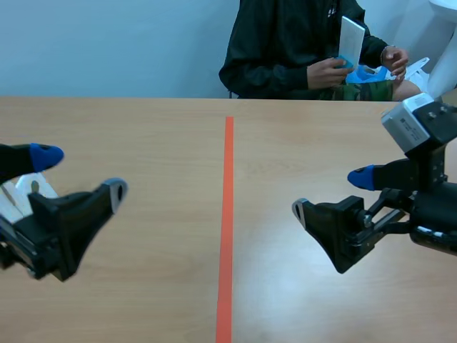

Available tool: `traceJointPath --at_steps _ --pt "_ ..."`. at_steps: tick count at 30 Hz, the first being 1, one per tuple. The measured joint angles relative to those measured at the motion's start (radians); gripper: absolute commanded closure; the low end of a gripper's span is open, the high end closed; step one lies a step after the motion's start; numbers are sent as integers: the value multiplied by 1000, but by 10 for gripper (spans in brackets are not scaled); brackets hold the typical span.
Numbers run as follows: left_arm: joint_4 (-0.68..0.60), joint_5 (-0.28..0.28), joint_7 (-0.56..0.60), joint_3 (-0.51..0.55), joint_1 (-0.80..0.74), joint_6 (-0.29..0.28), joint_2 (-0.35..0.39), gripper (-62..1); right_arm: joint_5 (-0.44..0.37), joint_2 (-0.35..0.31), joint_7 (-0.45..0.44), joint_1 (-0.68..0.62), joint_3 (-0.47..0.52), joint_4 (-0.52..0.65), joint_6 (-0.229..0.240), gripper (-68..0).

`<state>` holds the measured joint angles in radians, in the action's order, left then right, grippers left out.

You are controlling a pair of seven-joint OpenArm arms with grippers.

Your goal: Sort the leaf by its shape. The table is split by an orange tape line. A compound leaf with several leaflets goes to the left side, a simple leaf with one blade goes to the right side. Return to the home posture when a red brick is placed on the table.

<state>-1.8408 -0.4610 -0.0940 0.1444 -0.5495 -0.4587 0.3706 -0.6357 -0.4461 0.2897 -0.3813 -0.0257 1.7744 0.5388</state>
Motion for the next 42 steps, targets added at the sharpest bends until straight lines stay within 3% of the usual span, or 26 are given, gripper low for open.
traceJointPath --at_steps 7,13,15,25,42 --pt "2 100 0 -156 15 91 -19 -623 0 0 0 -99 82 85 -4 -679" --pt "2 101 -26 -225 15 145 -19 -623 11 6 1 -152 142 156 -29 -679" --pt "2 101 -43 -232 15 164 -19 -623 17 14 4 -152 146 157 -58 -679" --pt "2 101 -64 -231 15 168 -19 -623 38 59 -8 -151 146 156 -108 -679" --pt "2 101 -64 -231 15 168 -19 -623 68 58 -8 -149 146 156 -109 -679"
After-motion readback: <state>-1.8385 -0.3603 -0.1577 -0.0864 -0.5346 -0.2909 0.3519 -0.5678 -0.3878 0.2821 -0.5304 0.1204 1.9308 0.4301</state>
